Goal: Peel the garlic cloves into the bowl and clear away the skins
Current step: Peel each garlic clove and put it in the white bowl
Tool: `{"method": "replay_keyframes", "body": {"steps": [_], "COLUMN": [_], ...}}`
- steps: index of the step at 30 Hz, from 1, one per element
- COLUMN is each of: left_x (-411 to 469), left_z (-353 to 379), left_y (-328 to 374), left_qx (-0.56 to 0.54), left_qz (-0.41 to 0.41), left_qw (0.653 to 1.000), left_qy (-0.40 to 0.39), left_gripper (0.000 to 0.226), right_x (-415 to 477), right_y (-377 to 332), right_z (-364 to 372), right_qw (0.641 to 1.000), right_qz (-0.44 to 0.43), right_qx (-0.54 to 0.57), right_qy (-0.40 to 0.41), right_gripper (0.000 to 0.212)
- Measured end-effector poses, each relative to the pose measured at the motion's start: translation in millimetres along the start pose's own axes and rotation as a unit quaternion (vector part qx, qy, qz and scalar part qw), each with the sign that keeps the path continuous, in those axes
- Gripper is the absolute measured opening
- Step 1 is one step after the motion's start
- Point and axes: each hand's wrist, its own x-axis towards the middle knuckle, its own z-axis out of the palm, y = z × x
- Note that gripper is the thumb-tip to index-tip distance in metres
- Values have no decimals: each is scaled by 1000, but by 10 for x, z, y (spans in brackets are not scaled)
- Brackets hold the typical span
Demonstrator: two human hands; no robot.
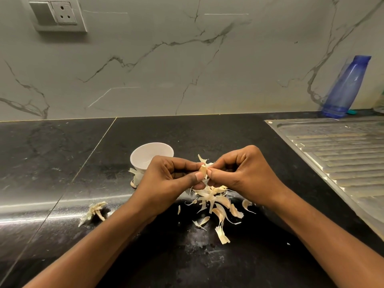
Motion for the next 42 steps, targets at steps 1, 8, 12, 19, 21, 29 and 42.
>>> {"method": "replay_keyframes", "body": {"steps": [1, 8, 12, 19, 21, 29, 42], "left_x": [1, 20, 38, 62, 69, 56, 49], "left_z": [0, -31, -30, -75, -81, -81, -87], "left_y": [-2, 4, -7, -31, -46, -76, -143], "left_qx": [-2, -41, -35, 19, 43, 124, 178], "left_qz": [-3, -47, -42, -38, -36, 24, 55], "left_qw": [1000, 998, 998, 999, 998, 992, 982], "left_qy": [0, -12, -10, 3, 3, -27, -11], "left_gripper": [24, 32, 32, 23, 22, 20, 23], "right_x": [-1, 8, 29, 47, 43, 37, 1], "right_y": [0, 17, 16, 33, 42, 45, 48], "right_z": [-2, -28, -71, -111, -115, -83, 80], "right_qw": [1000, 1000, 1000, 1000, 999, 997, 995], "right_qz": [-3, -4, -1, -12, -10, -18, -54], "right_qx": [1, 22, 27, -26, -34, -75, -73], "right_qy": [4, 18, 12, 2, -4, -30, 43], "right_gripper": [19, 6, 14, 13, 14, 11, 11]}}
